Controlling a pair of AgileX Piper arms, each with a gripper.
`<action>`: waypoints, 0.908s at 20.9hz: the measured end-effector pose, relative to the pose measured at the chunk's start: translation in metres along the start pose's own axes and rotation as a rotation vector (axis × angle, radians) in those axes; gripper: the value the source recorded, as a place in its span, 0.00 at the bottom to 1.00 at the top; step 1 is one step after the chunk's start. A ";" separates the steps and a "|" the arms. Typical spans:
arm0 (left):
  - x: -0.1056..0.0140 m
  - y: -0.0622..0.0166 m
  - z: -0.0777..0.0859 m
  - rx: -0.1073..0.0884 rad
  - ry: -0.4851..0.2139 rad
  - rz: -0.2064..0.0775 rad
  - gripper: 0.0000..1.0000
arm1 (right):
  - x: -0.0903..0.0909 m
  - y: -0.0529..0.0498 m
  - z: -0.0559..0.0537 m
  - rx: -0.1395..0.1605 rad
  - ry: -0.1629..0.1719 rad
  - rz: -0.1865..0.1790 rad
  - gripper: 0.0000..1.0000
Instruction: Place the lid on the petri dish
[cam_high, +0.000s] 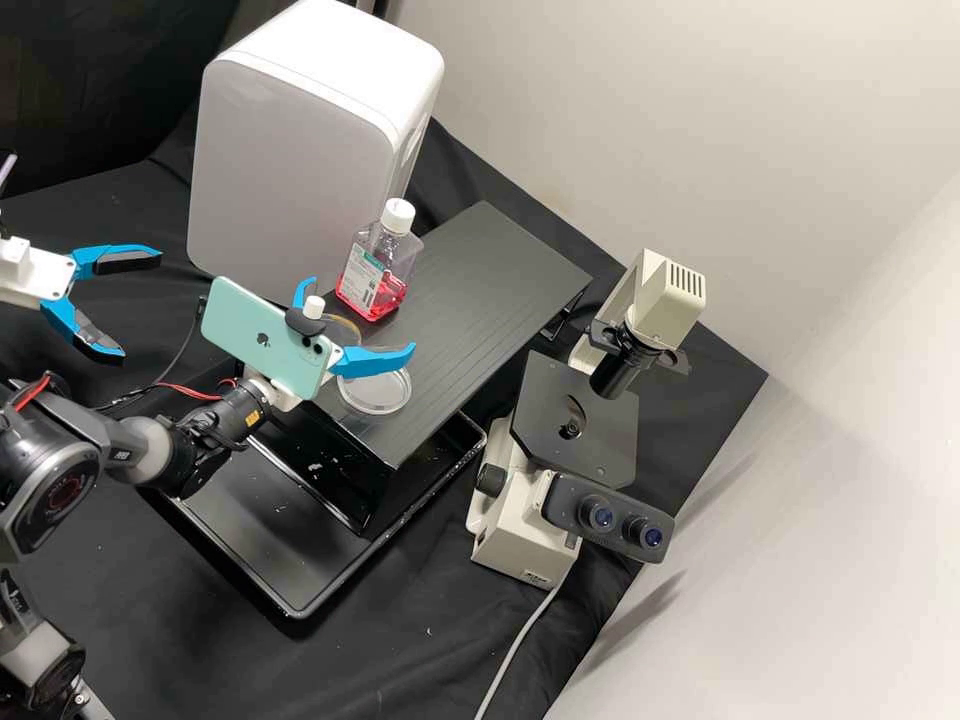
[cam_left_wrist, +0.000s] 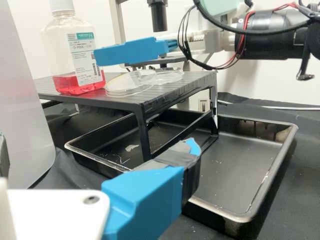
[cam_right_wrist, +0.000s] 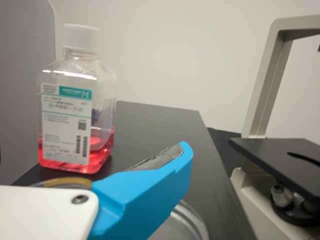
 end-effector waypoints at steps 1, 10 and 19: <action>0.000 0.0000 0.000 0.000 0.000 0.000 1.00 | -0.001 -0.001 -0.001 0.004 -0.004 0.001 1.00; 0.000 0.0000 0.000 0.000 0.000 0.000 1.00 | -0.007 -0.023 0.009 -0.039 -0.077 -0.024 1.00; 0.000 0.0000 0.000 0.000 0.000 0.000 1.00 | -0.007 -0.025 0.009 -0.044 -0.086 0.003 1.00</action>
